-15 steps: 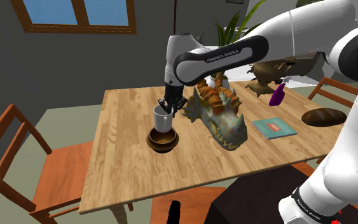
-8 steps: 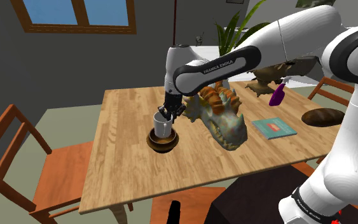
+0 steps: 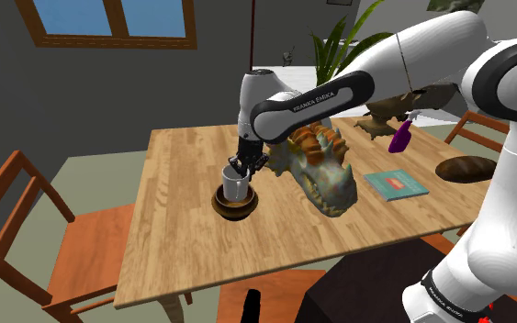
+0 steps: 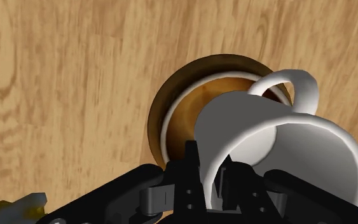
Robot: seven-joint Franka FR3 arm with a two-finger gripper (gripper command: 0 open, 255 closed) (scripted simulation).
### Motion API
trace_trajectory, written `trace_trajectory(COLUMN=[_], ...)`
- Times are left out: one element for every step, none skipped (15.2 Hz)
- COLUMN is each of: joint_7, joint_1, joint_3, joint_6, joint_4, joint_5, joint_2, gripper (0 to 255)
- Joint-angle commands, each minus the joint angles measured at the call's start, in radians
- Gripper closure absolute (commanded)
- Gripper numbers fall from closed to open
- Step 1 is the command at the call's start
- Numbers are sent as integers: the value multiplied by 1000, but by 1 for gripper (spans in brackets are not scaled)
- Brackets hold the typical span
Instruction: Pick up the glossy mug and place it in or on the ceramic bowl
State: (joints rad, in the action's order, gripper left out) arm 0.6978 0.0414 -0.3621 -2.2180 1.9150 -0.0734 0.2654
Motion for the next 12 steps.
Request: trace_trajectory(joint_7=[0,0,0,0,0,0,0,-5,-10,-15,-18,-18], joint_1=[0,0,0,0,0,0,0,-3,-6,-8,-10,-10], joint_3=[0,0,0,0,0,0,0,-2,-4,-6,-7,-7], joint_6=[0,0,0,0,0,0,0,28,57,86,110,110], joint_4=[0,0,0,0,0,0,0,-12,-26,-40,-53,-53], joint_5=[0,0,0,0,0,0,0,8,16,23,28,28], joint_2=[0,0,0,0,0,0,0,-18,-34,-50,-61,-61], gripper=[255,0,0,0,0,0,0,0,0,0,0,0])
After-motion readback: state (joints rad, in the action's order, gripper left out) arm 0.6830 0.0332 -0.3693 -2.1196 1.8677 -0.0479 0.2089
